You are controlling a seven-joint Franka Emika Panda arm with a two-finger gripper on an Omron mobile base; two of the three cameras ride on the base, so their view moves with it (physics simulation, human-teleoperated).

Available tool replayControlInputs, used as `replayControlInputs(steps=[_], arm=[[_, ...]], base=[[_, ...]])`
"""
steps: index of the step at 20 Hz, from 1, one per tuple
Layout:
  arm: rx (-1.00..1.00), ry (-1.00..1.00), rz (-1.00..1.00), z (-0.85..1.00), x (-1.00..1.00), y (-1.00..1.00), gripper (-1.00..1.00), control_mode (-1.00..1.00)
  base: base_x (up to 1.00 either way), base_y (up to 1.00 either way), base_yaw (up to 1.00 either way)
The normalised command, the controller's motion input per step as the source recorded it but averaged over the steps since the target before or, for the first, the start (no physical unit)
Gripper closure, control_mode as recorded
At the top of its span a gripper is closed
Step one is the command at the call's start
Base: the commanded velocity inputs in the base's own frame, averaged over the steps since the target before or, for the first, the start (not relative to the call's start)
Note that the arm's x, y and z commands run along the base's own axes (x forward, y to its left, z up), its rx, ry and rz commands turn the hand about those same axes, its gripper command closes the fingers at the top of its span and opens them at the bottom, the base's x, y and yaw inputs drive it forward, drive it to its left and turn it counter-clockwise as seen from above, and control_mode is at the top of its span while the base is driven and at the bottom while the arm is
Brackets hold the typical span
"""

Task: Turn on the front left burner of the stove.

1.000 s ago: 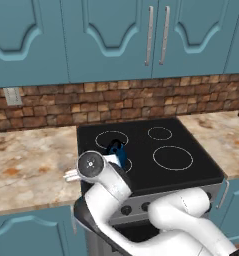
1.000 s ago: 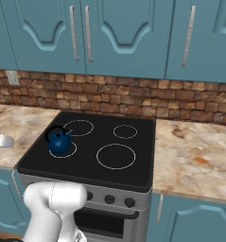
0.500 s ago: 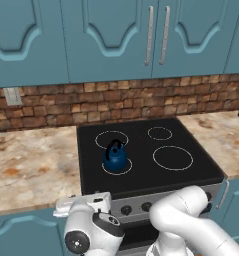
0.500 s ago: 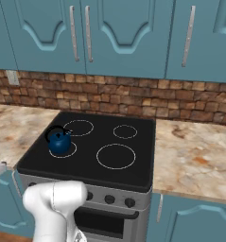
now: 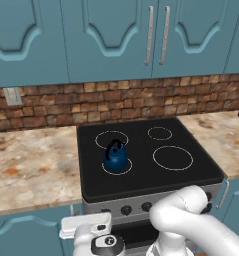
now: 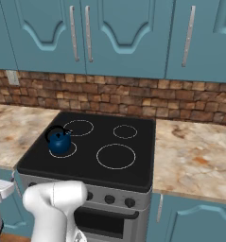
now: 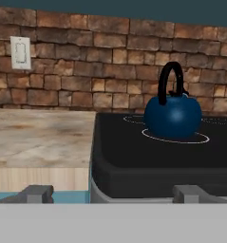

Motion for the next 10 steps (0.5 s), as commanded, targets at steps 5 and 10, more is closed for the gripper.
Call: replayControlInputs(steps=[5,10], arm=[[0.00,0.00,0.00,-0.27,0.00,0.00,-1.00,-1.00],[0.00,-0.02,0.00,-0.55,0.04,0.01,-1.00,-1.00]], base=[[0.00,0.00,0.00],[0.00,0.00,0.00]])
